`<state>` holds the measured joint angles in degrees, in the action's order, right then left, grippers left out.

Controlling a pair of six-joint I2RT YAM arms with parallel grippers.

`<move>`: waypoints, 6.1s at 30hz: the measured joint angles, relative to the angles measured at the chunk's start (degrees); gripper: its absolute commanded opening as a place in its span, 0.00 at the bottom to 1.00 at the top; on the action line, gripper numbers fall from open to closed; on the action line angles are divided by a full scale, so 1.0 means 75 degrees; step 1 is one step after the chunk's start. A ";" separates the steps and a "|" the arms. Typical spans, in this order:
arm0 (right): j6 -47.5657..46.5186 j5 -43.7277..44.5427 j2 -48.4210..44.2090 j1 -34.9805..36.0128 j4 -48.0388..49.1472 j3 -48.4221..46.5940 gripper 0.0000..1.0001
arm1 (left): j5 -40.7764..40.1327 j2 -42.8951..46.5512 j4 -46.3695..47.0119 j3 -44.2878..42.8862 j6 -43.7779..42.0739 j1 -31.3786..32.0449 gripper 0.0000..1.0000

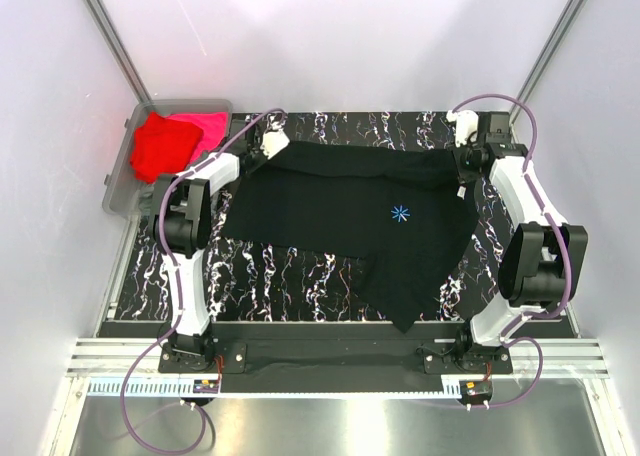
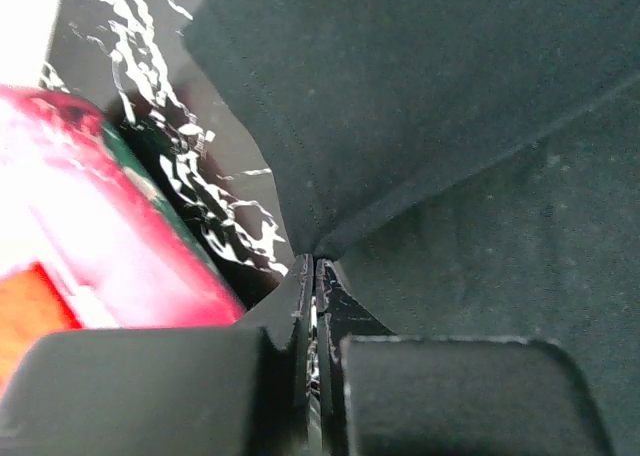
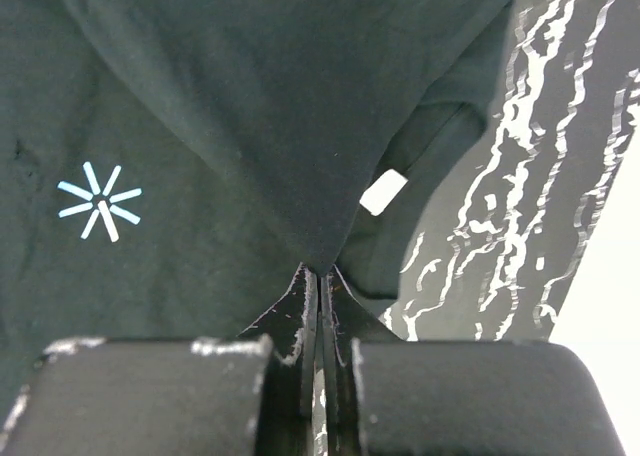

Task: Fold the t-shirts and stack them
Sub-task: Fold the tshirt

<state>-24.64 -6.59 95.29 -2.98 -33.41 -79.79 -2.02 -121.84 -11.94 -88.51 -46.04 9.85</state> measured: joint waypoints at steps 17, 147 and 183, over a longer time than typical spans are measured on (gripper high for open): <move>0.0245 -0.0458 -0.0006 0.0087 -0.0154 0.0187 0.00 | 0.0216 0.0731 -0.0702 0.0052 0.0679 -0.0015 0.73; 0.0746 -0.2264 0.2754 0.0778 -0.1288 -0.1985 0.00 | 0.0393 0.1212 -0.1932 0.0009 0.1772 0.1035 0.65; -0.0230 -0.1597 0.1262 0.0624 -0.1419 0.0545 0.29 | 0.0373 0.1469 -0.1851 0.0256 0.1682 0.1035 0.65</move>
<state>-26.37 -18.57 104.75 1.69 -44.05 -75.70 0.78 -110.83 -25.82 -86.59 -33.43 17.61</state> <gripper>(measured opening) 0.294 0.652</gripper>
